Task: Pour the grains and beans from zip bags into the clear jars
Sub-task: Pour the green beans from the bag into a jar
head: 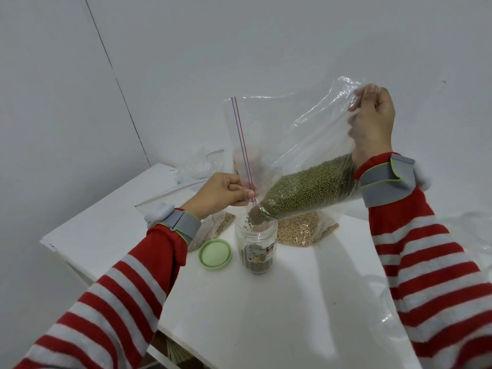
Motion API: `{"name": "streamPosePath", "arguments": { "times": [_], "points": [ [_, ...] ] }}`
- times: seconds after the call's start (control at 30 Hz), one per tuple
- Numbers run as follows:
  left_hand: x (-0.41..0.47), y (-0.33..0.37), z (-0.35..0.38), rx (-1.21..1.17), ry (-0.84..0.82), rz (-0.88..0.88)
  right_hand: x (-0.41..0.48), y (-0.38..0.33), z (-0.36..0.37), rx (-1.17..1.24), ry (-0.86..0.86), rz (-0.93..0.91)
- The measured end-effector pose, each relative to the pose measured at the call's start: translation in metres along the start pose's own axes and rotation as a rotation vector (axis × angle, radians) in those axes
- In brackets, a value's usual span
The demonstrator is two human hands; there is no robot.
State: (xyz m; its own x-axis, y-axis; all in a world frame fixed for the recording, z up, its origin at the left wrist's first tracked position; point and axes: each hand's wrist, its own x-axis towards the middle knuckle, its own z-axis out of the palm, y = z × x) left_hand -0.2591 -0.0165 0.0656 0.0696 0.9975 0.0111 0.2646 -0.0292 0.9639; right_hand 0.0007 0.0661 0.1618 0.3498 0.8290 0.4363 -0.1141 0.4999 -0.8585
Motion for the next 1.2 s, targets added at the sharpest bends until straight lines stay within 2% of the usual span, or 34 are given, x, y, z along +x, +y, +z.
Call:
{"name": "streamPosePath", "arguments": {
  "times": [1.2],
  "points": [
    [-0.0028,0.0038,-0.0007,0.025,0.013,-0.007,-0.0014,-0.0081,0.0012,0.020,-0.030,0.006]
  ]
}}
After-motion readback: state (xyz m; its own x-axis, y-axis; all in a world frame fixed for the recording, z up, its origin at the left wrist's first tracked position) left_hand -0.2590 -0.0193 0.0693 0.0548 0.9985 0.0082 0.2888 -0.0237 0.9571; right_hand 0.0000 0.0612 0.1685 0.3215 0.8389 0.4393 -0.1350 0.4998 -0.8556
